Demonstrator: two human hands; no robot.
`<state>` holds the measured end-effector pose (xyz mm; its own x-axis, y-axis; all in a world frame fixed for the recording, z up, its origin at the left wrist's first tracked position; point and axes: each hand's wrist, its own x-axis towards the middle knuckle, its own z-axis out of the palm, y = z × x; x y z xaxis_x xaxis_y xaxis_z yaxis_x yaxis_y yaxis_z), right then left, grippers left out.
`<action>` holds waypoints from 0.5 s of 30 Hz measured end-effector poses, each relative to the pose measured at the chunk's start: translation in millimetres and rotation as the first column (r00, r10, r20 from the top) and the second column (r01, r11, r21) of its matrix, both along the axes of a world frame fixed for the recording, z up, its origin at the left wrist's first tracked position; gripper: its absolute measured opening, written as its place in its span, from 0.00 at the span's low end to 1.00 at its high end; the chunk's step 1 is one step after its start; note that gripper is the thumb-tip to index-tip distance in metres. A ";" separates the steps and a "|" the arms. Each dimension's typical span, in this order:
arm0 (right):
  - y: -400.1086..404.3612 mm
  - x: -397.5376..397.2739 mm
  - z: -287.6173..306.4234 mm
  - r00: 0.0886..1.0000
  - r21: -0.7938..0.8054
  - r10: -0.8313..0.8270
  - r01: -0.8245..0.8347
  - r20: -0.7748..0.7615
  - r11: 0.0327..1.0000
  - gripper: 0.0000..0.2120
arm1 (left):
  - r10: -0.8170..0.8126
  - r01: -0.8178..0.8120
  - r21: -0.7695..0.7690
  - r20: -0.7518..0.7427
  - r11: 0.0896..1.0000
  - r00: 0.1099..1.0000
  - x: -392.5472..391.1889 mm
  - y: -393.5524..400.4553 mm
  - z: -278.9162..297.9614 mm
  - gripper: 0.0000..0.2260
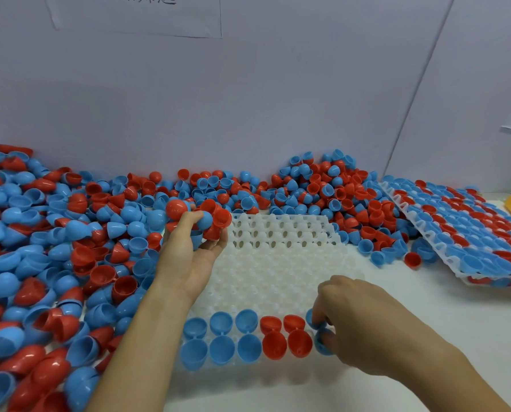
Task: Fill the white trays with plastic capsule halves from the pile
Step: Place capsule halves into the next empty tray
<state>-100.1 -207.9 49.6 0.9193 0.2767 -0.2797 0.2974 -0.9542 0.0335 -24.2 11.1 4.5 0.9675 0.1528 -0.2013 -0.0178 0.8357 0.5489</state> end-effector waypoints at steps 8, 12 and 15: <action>-4.3 -1.2 9.3 1.000 0.059 -0.002 0.001 0.014 0.998 0.16 | -0.006 0.006 -0.003 0.004 1.000 1.000 -0.2 -0.4 -0.7 0.13; 2.2 10.7 24.9 0.996 0.149 0.010 -0.022 0.084 0.989 0.15 | -0.010 0.010 -0.014 -0.001 1.000 1.000 -1.3 -1.3 -0.1 0.13; 13.2 29.8 33.9 0.981 0.261 0.018 -0.069 0.191 0.963 0.13 | -0.013 0.013 -0.007 -0.007 1.000 1.000 -2.6 -2.5 1.0 0.12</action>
